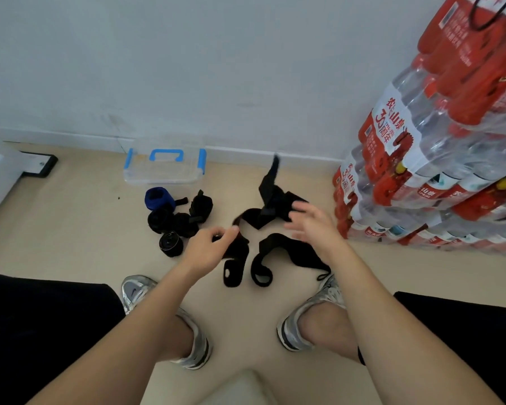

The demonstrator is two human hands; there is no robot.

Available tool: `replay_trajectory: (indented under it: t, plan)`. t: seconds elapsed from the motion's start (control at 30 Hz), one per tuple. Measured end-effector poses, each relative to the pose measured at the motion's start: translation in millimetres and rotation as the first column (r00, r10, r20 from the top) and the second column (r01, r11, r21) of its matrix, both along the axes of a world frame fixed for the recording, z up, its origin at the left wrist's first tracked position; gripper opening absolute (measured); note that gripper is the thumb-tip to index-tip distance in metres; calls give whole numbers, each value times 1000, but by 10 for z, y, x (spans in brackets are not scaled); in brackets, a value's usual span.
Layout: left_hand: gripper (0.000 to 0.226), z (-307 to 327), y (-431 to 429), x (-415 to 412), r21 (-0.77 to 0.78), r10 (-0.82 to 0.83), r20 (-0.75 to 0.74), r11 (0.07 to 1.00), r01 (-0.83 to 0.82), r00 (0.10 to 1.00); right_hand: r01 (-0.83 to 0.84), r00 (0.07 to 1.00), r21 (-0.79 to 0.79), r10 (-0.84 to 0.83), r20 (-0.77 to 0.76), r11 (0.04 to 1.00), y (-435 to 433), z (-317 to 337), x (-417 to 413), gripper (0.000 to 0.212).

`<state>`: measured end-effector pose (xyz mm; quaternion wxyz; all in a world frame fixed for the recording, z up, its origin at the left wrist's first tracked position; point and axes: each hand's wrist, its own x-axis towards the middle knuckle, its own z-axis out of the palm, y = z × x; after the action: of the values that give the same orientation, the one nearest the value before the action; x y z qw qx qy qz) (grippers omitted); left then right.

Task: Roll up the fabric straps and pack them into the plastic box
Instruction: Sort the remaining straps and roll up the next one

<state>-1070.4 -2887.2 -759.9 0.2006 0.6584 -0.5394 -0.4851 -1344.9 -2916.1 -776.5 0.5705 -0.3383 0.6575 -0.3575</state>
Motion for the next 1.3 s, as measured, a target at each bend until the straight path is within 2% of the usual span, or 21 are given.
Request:
replay_trajectory:
  t: [0.07, 0.13, 0.17, 0.23, 0.27, 0.3, 0.43, 0.5, 0.6, 0.7, 0.77, 0.83, 0.93, 1.0, 1.13, 1.23, 1.3]
  plan:
    - [51, -103, 14, 22, 32, -83, 130, 996, 80, 988, -169, 923, 94, 190, -334, 981, 175, -195, 41, 28]
    - [49, -204, 30, 43, 67, -154, 228, 988, 142, 961, -377, 758, 185, 417, -502, 908, 378, -376, 101, 28]
    - [46, -246, 40, 52, 86, -174, 253, 984, 157, 952, -492, 627, 236, 528, -573, 838, 469, -445, 158, 30]
    - [36, -316, 46, 68, 117, -198, 267, 978, 172, 943, -686, 290, 334, 663, -690, 647, 597, -561, 330, 36]
    - [32, -347, 42, 76, 129, -207, 276, 976, 178, 938, -744, 146, 359, 661, -736, 564, 633, -612, 435, 40]
    - [29, -374, 42, 88, 138, -221, 292, 973, 188, 931, -773, 71, 361, 637, -768, 522, 662, -648, 538, 43]
    - [22, -454, 38, 126, 158, -260, 312, 963, 219, 914, -745, -31, 403, 576, -817, 532, 670, -725, 798, 72]
    - [22, -489, 29, 144, 158, -262, 314, 962, 222, 913, -764, -90, 371, 481, -872, 528, 661, -776, 823, 72]
    - [38, -516, -5, 152, 127, -236, 332, 971, 205, 913, -791, -95, 332, 432, -897, 515, 580, -835, 775, 72]
    - [54, -528, -73, 111, 65, -184, 323, 983, 173, 928, -697, -68, 324, 390, -918, 640, 383, -826, 656, 37]
    - [54, -536, -143, 77, 34, -169, 352, 985, 168, 921, -624, -65, 358, 410, -910, 695, 237, -856, 517, 29]
    - [44, -558, -237, 24, 3, -179, 400, 981, 194, 899, -603, -7, 399, 495, -869, 691, 127, -920, 346, 28]
    - [15, -589, -413, -113, 67, -226, 393, 974, 217, 891, -629, 34, 442, 590, -807, 640, 7, -967, 130, 29]
    - [21, -664, -561, -239, 96, -252, 377, 968, 233, 891, -551, 88, 405, 533, -841, 729, -56, -959, 18, 28]
    - [53, -885, -874, -538, 103, -308, 387, 951, 292, 869, -302, 189, 244, 309, -932, 921, -160, -882, -213, 15]
    - [51, -1057, -1090, -775, 93, -285, 395, 958, 271, 873, -197, 251, 130, 178, -952, 972, -192, -827, -335, 15]
    - [47, -1162, -1210, -910, 110, -230, 336, 973, 205, 913, -301, 282, 21, 110, -953, 953, -186, -826, -358, 9]
